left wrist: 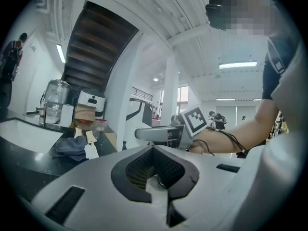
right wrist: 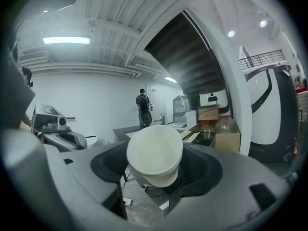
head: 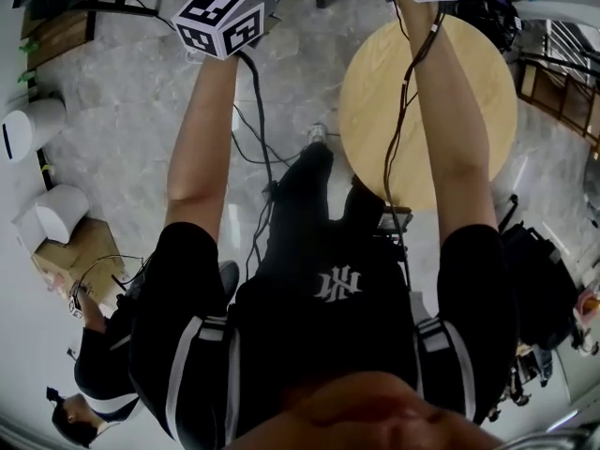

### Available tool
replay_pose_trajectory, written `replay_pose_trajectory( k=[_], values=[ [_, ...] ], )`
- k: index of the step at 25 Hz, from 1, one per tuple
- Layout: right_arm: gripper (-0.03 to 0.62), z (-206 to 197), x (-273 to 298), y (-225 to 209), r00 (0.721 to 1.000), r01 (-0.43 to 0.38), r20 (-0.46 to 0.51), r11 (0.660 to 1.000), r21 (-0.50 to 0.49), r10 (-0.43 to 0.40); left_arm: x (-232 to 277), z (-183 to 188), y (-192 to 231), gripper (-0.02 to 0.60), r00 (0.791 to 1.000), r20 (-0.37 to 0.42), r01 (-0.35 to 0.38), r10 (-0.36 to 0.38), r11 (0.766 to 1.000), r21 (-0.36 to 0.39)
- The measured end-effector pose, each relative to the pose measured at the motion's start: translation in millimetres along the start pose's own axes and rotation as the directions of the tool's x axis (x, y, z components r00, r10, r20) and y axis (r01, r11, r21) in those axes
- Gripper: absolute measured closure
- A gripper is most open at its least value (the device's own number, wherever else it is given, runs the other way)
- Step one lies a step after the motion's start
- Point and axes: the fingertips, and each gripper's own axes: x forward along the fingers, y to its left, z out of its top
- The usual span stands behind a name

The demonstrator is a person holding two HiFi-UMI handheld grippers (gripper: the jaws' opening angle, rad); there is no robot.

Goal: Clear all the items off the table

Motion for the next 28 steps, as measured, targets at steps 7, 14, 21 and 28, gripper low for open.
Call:
replay_pose_trajectory(
  k=[7,14,21,28],
  values=[
    [0.269,1.8,-0.2,5.1,1.000,0.000,0.014,1.000,-0.025,0.000,-9.5,-35.9,21.6,0.580,1.000,-0.002,-0.015,0.015,0.999,-0.037],
    [0.267,6.7,-8.6,12.5,0.999,0.002,0.034,0.999,-0.051,0.000,-32.4,-65.6,25.7,0.580,0.999,-0.023,-0.031,0.029,0.997,-0.074],
    [0.211,9.5,-11.1,18.4,0.999,0.003,0.051,0.997,-0.076,0.001,-43.2,-61.5,17.2,0.580,0.999,-0.022,-0.040,0.039,0.997,-0.068],
    [0.198,11.5,-9.5,22.2,0.998,0.004,0.064,0.995,-0.103,0.002,-53.9,-42.9,4.9,0.580,0.999,-0.011,-0.044,0.044,0.998,-0.045]
  ],
)
